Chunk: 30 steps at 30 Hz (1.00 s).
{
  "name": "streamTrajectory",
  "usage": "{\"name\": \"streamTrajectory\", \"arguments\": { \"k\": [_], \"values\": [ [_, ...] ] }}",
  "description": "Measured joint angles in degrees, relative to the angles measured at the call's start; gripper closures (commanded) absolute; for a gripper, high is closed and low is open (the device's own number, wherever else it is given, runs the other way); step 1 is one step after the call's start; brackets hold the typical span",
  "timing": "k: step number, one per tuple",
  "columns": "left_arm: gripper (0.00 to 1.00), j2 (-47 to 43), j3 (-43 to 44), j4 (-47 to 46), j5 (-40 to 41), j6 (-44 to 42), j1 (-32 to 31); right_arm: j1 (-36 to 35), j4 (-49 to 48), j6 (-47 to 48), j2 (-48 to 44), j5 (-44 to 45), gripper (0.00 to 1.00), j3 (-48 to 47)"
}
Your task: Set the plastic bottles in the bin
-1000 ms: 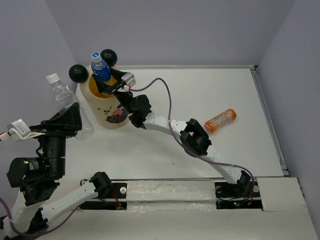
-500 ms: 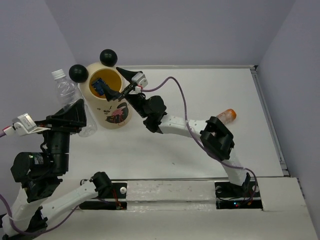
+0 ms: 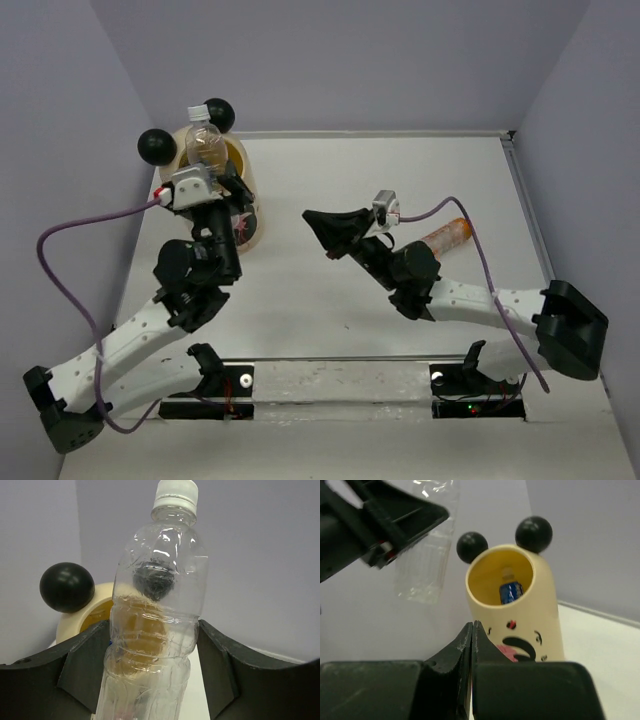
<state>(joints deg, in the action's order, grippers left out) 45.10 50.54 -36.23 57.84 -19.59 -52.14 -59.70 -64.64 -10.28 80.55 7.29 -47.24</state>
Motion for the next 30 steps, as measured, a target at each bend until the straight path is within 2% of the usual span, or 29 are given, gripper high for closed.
{"name": "streamTrajectory", "arguments": {
  "k": [4, 11, 23, 25, 29, 30],
  "values": [
    [0.56, 10.0, -1.0, -10.6, -0.6, -6.2, 6.2, 0.0, 5.1, -2.3, -13.2, 1.9, 1.0, 12.9],
    [0.55, 18.5, -1.0, -17.7, -1.9, -7.3, 15.7, 0.0, 7.3, -3.7, -27.3, 5.0, 0.99, 20.2],
    [0.52, 25.1, -0.6, -25.2, -7.5, -7.1, 22.3, 0.0, 9.8, -5.5, -27.5, 6.5, 0.99, 24.6],
    [0.48, 26.1, -0.6, -26.3, -8.3, -6.5, 23.4, 0.0, 9.8, -5.6, -27.6, 6.7, 0.99, 24.8],
    [0.31, 27.3, -1.4, -28.7, -9.5, -5.0, 25.6, 0.0, 9.9, -5.6, -27.8, 6.9, 1.0, 24.9],
    [0.24, 27.4, -2.1, -29.6, -9.6, -4.6, 26.1, 0.0, 10.1, -5.7, -28.1, 6.9, 1.0, 25.0]
  ]
}}
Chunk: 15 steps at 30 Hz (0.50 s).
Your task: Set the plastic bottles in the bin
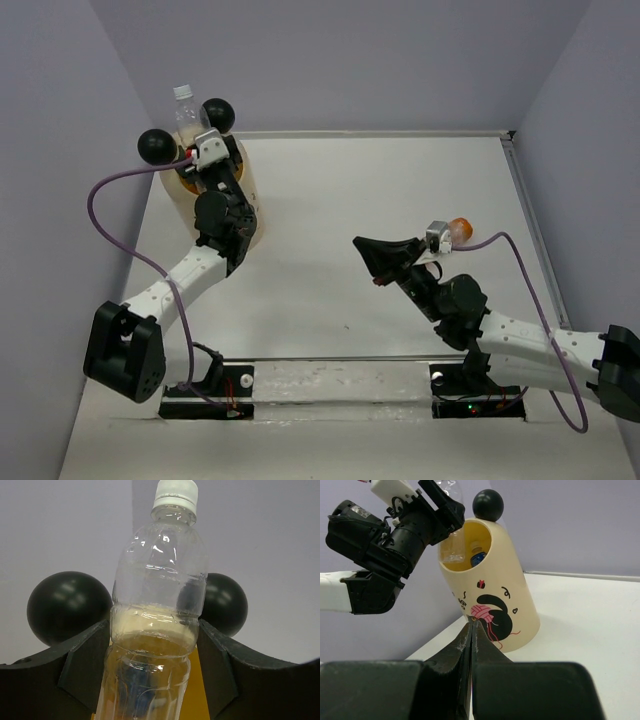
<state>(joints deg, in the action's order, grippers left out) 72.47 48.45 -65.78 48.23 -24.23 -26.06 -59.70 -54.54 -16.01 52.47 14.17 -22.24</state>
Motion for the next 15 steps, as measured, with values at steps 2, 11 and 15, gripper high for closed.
{"name": "streamTrajectory", "arguments": {
  "k": [2, 11, 15],
  "values": [
    [0.17, 0.3, -1.0, -1.3, 0.0, 1.0, 0.9, 0.0, 0.1, -0.3, -0.6, 0.0, 1.0, 0.5],
    [0.01, 1.2, -2.0, -2.5, -0.2, 4.3, 1.5, 0.0, 2.0, -1.6, -3.2, 0.1, 1.0, 0.8],
    [0.01, -0.3, -2.0, 0.0, -0.6, 6.4, 1.5, 0.0, 5.1, -2.2, -4.4, 1.0, 1.0, 0.8]
  ]
}}
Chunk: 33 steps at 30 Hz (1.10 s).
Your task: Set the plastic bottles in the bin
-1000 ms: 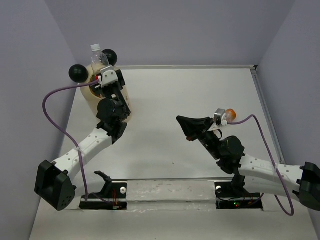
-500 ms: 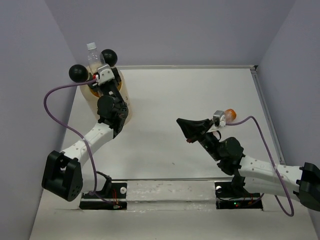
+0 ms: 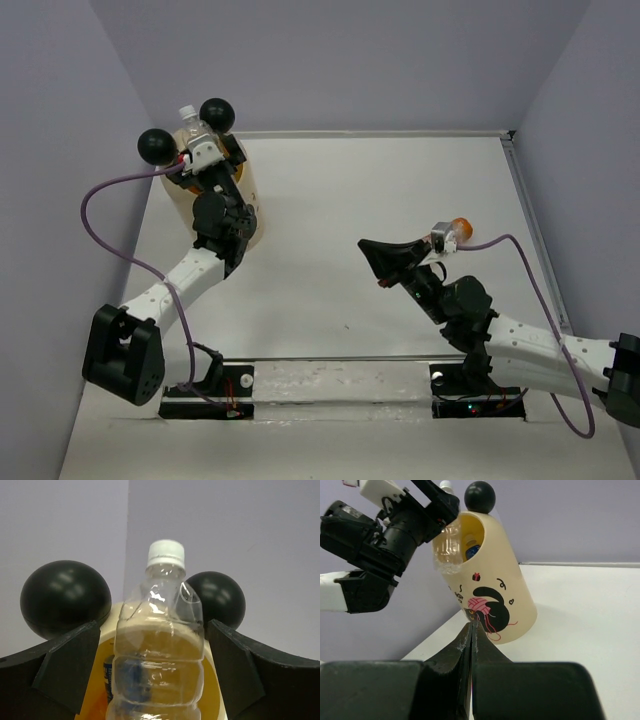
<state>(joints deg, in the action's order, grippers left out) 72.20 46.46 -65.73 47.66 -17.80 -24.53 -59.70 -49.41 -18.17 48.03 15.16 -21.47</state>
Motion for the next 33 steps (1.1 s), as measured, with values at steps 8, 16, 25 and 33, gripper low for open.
{"name": "streamTrajectory", "arguments": {
  "k": [8, 16, 25, 33],
  "values": [
    [0.01, -6.5, 0.0, 5.4, -1.2, 4.4, 0.0, 0.0, 6.0, -1.9, -1.5, 2.5, 0.99, 0.0],
    [0.01, -10.5, 0.1, 11.5, -1.2, 6.6, 0.0, 0.0, 10.3, -2.8, -2.9, 3.9, 0.75, -0.3],
    [0.01, -22.0, 8.9, 43.6, -10.4, 21.1, -0.1, 0.0, 34.7, -2.5, 13.1, -10.5, 0.0, -17.3],
    [0.01, -36.3, 12.8, 64.6, -20.3, 32.5, -0.1, -0.4, 47.2, -2.3, 22.0, -21.1, 0.0, -23.1]
  ]
}}
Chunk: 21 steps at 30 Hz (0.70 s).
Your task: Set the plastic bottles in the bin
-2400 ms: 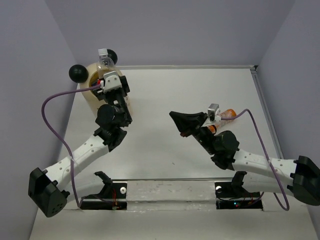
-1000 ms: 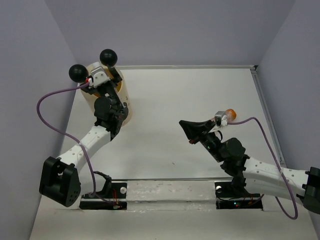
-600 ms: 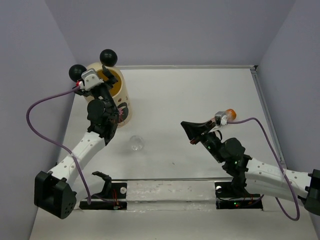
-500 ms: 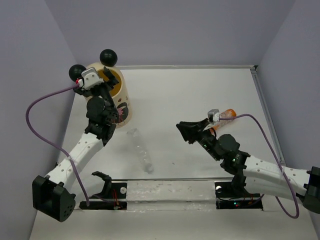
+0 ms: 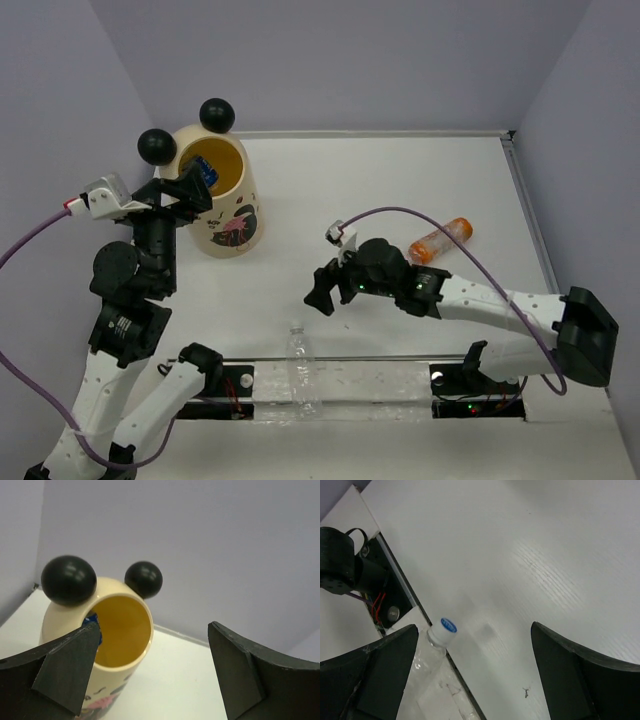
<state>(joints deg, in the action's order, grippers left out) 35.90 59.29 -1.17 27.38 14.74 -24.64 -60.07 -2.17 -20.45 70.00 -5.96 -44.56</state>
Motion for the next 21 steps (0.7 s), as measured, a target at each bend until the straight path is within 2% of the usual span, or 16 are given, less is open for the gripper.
{"name": "streamTrajectory", "arguments": {
  "k": [5, 7, 12, 16, 21],
  "values": [
    [0.01, -2.7, -1.7, 8.3, -3.7, 3.4, 0.0, -3.7, 4.9, 1.6, 11.2, -1.8, 0.0, -9.4],
    [0.01, -3.8, -3.2, 11.0, -5.0, 4.2, 0.0, -6.1, 9.7, 1.3, 14.5, -1.7, 0.0, -12.3],
    [0.01, -6.1, -5.3, 13.6, -7.0, 4.9, 0.0, -11.3, 22.4, -3.6, 12.7, 0.1, 0.0, -13.1],
    [0.01, -7.3, -7.5, 13.2, -7.5, 4.9, 0.0, -16.0, 28.2, -10.4, 10.0, -0.3, 0.0, -12.7],
    [0.01, -8.6, -11.2, 13.0, -8.2, 5.1, 0.0, -18.3, 30.1, -15.6, 16.9, 0.4, 0.05, -12.6]
  ]
}}
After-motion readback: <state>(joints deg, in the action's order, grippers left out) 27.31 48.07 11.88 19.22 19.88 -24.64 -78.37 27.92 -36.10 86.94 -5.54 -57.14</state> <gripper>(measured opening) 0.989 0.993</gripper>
